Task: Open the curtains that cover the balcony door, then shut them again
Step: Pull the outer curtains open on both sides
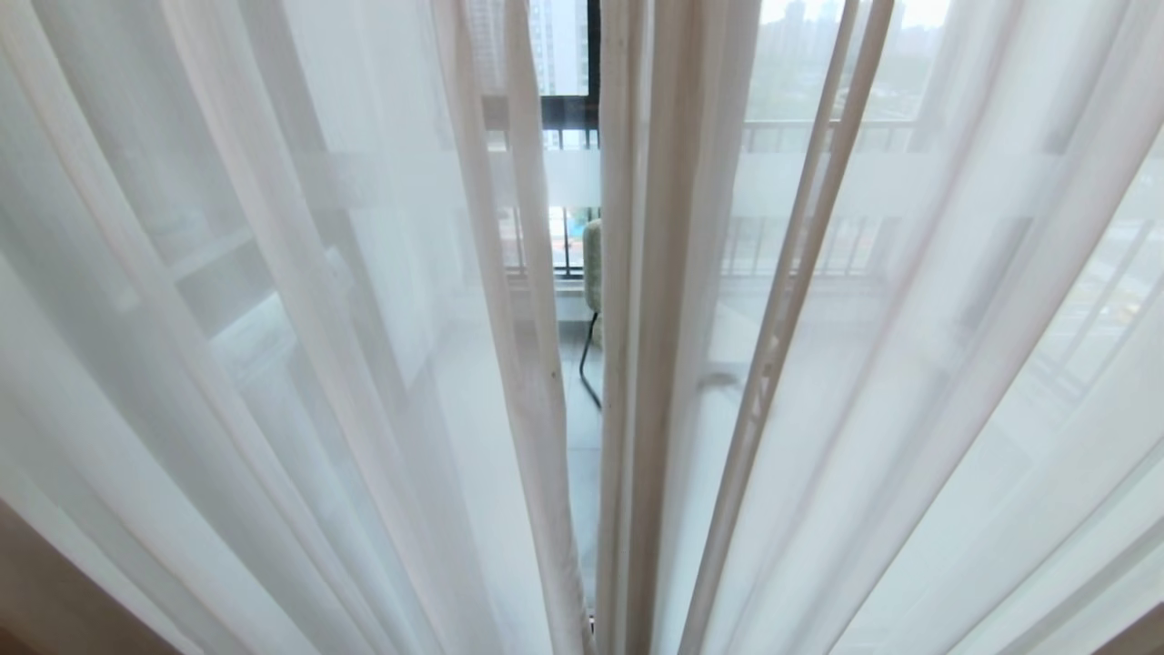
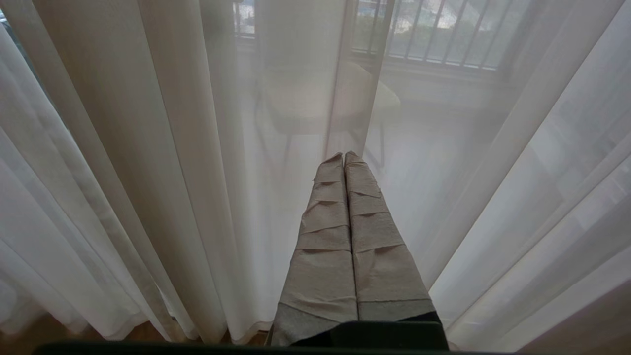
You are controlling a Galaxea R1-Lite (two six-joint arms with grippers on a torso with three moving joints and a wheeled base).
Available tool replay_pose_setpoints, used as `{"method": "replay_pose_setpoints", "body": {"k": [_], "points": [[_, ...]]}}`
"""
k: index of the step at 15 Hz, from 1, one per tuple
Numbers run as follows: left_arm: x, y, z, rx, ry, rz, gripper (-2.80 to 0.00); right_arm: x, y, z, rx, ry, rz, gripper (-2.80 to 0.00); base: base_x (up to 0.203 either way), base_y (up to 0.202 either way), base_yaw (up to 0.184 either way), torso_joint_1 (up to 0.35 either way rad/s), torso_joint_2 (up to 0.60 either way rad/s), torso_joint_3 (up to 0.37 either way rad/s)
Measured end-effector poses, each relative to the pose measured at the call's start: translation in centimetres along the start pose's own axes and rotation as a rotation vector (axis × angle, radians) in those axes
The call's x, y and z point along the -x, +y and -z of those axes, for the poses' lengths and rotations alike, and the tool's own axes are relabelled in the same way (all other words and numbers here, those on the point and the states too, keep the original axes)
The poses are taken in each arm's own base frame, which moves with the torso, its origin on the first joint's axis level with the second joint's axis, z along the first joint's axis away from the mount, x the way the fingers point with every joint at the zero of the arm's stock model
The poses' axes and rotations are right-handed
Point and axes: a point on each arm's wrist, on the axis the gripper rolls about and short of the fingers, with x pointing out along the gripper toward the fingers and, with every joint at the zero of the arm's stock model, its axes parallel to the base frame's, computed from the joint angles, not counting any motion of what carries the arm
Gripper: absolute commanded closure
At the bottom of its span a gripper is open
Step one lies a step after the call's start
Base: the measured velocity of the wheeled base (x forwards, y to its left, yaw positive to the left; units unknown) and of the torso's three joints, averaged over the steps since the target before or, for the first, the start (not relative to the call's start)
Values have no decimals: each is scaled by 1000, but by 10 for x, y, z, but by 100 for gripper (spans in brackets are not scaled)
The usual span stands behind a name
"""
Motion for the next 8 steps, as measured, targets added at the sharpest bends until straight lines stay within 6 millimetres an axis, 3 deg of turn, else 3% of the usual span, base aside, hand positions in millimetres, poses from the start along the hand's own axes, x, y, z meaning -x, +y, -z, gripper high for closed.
{"method": "replay_pose_setpoints", "body": {"k": [8], "points": [[0,0,0,0,0,0,0,0,0,0,0,1,-1,0,0,0,0,0,0,0]]}}
